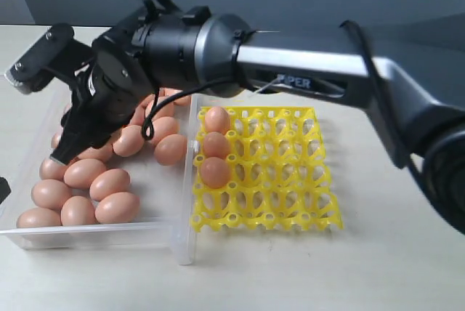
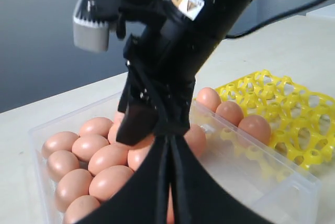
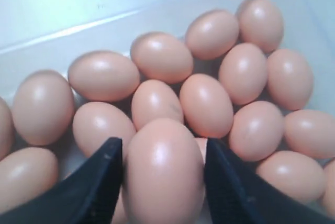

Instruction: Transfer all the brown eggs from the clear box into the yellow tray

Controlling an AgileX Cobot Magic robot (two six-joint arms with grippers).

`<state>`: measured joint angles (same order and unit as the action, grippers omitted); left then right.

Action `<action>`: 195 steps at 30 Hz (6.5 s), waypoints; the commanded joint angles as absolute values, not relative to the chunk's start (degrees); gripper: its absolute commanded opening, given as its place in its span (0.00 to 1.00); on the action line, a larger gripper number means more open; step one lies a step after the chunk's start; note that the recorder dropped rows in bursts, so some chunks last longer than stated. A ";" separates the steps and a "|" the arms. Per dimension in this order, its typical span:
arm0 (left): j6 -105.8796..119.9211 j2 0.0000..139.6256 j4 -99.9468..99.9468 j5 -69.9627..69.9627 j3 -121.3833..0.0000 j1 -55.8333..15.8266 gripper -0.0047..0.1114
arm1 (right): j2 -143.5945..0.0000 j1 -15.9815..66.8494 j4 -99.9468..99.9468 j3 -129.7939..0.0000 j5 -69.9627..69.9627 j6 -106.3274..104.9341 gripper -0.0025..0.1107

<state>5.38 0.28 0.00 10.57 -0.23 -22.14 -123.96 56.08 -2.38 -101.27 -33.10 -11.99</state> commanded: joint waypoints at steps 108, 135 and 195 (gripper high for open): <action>5.07 0.00 10.17 15.01 0.00 -12.49 0.04 | -86.44 39.48 99.95 -36.97 -26.28 -103.47 0.02; -9.42 0.00 11.18 18.50 0.00 -8.83 0.04 | -90.19 39.38 88.71 -48.62 -40.11 -75.23 0.02; 2.53 0.00 -0.31 17.59 0.00 -8.83 0.04 | -78.18 53.95 99.95 -50.63 -22.39 -61.86 0.02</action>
<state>2.83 0.28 0.00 18.28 -0.23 -9.17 -78.34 53.96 100.39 -50.73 -22.59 -62.68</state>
